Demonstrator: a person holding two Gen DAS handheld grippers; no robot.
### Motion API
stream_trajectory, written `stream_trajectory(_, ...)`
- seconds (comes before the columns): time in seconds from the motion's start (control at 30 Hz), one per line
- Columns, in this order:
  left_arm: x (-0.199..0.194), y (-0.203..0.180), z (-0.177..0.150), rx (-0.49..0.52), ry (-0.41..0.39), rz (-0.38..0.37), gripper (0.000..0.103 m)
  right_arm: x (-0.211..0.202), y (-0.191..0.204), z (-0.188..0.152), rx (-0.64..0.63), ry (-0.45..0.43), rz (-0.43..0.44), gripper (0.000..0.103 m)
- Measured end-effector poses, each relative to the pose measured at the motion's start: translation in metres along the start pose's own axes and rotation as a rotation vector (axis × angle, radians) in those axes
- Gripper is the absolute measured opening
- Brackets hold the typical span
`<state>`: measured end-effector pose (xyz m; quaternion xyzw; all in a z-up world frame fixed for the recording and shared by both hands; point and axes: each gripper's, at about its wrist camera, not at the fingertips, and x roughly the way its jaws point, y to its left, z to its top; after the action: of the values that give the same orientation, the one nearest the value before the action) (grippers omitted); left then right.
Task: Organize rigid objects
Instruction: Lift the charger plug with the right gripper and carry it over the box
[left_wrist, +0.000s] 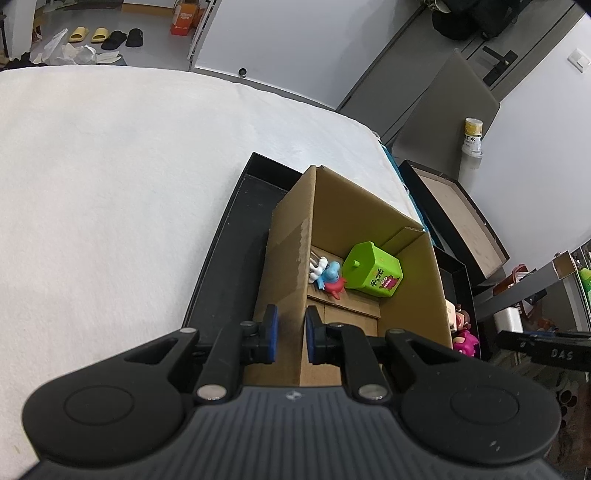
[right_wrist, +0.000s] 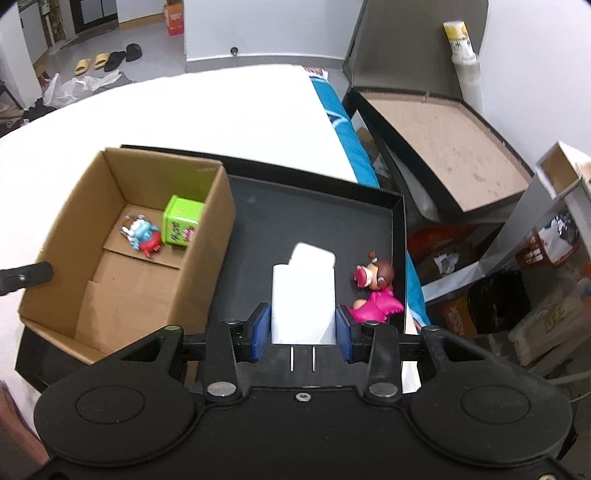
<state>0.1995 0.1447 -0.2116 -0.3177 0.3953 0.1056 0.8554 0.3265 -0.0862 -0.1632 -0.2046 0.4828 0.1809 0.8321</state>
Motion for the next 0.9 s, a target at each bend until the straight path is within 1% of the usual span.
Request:
stream_trajectory(0.43,0.0,0.002,0.001,0.0,0.0,0.002,0.014,-0.029,0.025,0.016,-0.055,-0.058,0.023,0.037)
stream_trajectory(0.9,-0.001,0.004,0.002,-0.008,0.004,-0.016,0.014,-0.043,0.06,0.028,-0.114,-0.101,0.079,0.037)
